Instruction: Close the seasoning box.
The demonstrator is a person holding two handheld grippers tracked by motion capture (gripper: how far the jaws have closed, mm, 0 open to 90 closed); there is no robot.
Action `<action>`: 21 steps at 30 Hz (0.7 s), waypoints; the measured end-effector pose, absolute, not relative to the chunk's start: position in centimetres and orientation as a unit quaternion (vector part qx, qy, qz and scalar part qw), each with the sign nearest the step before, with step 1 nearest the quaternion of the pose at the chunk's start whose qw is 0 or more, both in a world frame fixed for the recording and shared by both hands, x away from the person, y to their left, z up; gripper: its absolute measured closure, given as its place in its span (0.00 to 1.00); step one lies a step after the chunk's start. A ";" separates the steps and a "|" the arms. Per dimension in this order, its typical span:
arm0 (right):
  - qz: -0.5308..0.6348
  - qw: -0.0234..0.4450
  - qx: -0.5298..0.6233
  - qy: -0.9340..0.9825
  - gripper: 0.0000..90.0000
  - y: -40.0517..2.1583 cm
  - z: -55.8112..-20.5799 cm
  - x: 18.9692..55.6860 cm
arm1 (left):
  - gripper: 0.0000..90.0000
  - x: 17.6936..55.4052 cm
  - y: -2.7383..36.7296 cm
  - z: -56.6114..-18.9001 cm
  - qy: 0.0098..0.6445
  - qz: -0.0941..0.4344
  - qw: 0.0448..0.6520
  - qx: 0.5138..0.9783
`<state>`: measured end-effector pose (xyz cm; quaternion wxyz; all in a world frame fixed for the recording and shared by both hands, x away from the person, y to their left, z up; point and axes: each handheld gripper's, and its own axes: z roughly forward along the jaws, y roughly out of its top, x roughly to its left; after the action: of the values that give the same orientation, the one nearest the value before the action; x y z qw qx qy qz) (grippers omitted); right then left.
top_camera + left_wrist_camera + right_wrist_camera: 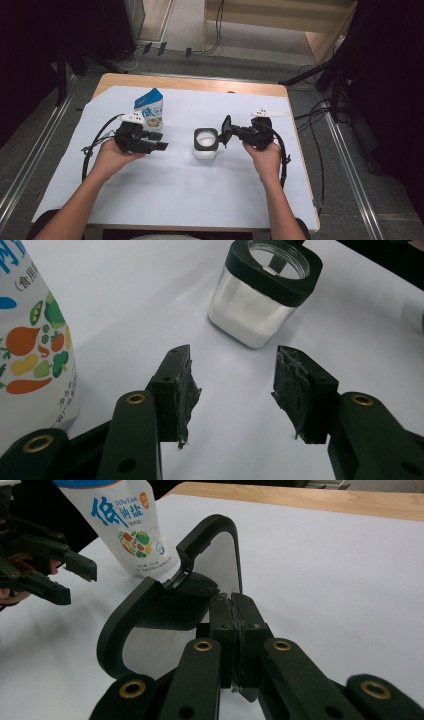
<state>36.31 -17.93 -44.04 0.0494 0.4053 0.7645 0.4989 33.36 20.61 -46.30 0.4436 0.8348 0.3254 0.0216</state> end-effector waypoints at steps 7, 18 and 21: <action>0.504 0.047 0.398 0.765 0.99 -17.3 -44.0 36.1 | 0.56 33.3 20.9 -46.6 0.330 0.021 0.445 0.832; 0.506 0.039 0.390 0.768 0.99 -16.4 -44.2 36.2 | 0.55 33.2 21.3 -46.7 0.331 0.025 0.451 0.828; 0.506 0.035 0.389 0.769 0.99 -16.0 -44.3 36.2 | 0.55 33.2 21.4 -46.7 0.332 0.025 0.451 0.828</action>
<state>36.21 -16.04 -44.30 0.0354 0.3891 0.7689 0.5061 33.19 21.37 -46.69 0.4514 0.8281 0.3316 0.0254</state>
